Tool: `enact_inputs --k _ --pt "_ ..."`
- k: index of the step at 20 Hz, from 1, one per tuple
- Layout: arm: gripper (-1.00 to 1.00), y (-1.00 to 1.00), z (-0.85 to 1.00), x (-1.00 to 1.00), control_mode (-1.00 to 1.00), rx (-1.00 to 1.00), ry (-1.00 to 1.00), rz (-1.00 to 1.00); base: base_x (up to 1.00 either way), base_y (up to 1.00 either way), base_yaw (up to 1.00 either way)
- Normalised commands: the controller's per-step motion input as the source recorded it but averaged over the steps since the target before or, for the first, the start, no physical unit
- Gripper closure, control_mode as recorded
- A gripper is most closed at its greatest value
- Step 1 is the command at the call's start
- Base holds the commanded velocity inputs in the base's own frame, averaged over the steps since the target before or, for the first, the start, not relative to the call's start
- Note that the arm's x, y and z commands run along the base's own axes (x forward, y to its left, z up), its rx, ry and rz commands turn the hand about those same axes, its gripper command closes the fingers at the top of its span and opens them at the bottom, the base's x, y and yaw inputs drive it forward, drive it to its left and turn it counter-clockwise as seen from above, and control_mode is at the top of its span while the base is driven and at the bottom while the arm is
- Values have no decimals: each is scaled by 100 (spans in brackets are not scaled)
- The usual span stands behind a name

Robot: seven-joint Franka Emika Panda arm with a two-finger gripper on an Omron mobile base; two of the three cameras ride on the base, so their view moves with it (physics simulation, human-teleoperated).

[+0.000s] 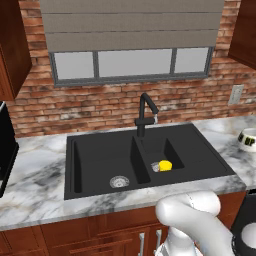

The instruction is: Move any existing items from the left basin to the right basin for drying. Then move the mug from the counter to the left basin of the sink for washing.

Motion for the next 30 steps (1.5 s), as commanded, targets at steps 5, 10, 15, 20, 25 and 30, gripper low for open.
enact_inputs --k 5,10,15,20,25,30 --pt "100 68 7 -1 -100 -1 2 -9 0 0 0" --pt "100 71 1 0 -100 -3 3 -6 0 0 0" --pt "100 68 0 0 -100 -4 0 -7 0 0 0" --pt "100 70 0 0 -100 -6 0 -10 0 0 0" --pt "100 71 0 2 -100 -6 1 -15 0 0 0" --pt "100 71 0 4 -100 -6 2 -15 0 0 0"
